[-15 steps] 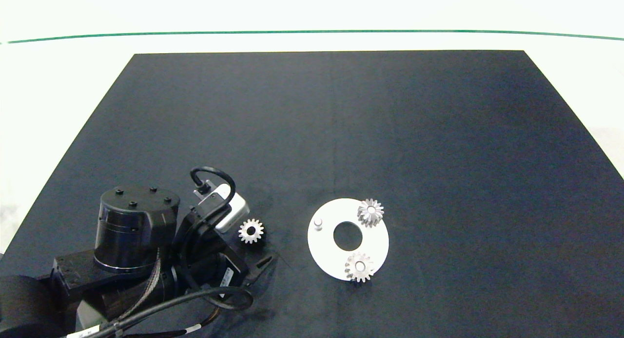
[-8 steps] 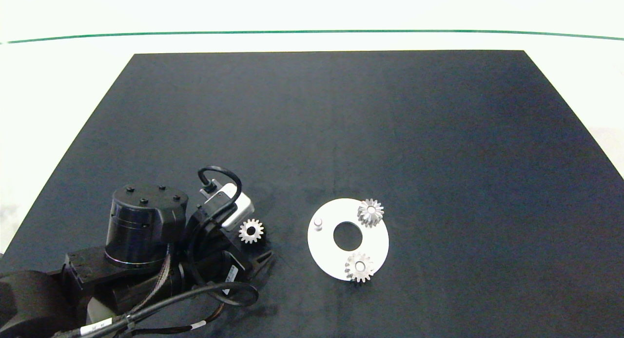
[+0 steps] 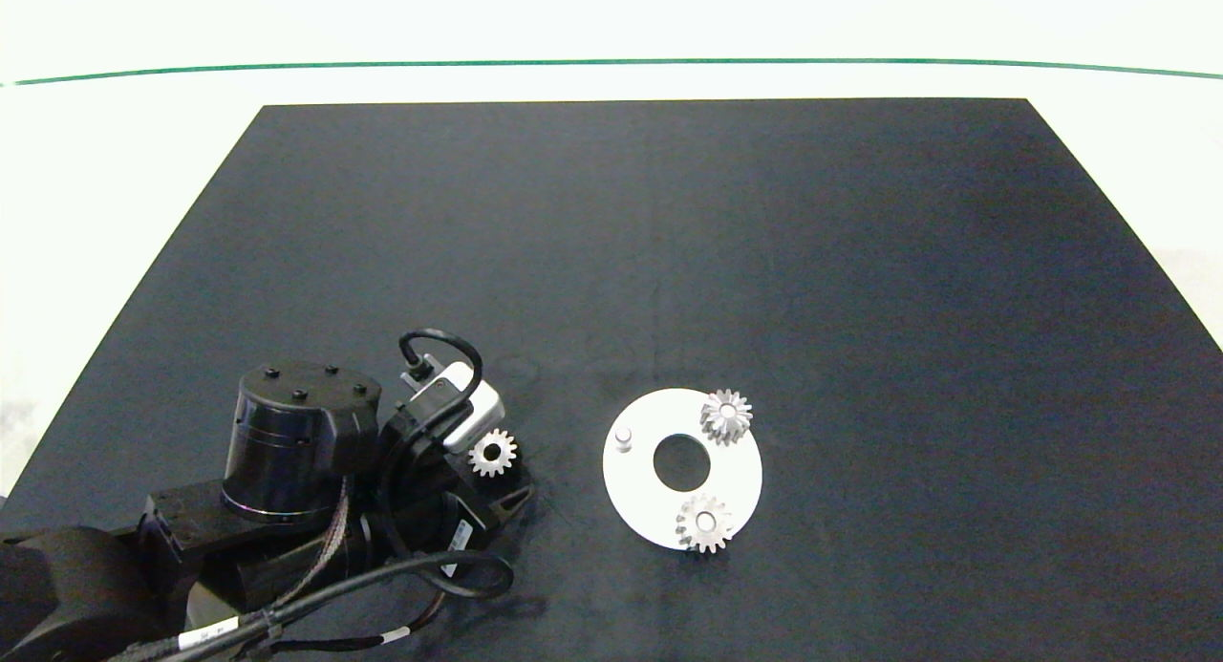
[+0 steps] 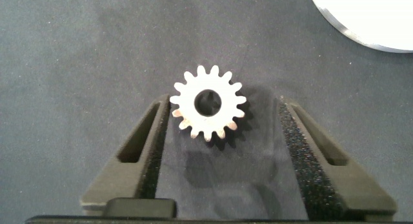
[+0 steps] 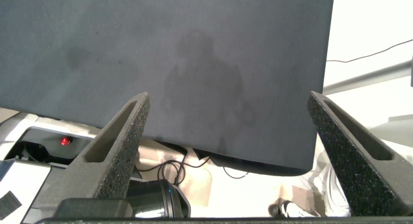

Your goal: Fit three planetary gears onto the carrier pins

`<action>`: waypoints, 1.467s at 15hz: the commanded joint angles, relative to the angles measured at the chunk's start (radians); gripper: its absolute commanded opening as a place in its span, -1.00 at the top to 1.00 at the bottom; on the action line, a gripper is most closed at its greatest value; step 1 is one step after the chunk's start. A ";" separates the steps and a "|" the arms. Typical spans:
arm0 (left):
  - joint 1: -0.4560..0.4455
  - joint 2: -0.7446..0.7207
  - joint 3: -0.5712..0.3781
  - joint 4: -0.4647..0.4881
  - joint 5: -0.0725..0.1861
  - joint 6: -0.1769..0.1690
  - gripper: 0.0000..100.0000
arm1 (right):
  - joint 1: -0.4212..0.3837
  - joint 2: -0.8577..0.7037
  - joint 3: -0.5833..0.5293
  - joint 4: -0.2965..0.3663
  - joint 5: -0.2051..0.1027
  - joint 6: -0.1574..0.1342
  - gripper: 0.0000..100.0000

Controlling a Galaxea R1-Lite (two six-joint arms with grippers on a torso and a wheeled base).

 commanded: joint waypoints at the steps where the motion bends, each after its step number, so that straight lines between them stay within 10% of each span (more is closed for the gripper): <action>1: 0.000 0.005 0.000 -0.003 0.000 0.000 -0.19 | 0.000 0.004 -0.001 0.006 0.000 -0.002 -1.00; 22: -0.005 0.028 0.003 -0.020 0.000 -0.001 0.65 | 0.002 0.007 -0.014 0.004 0.000 -0.002 -1.00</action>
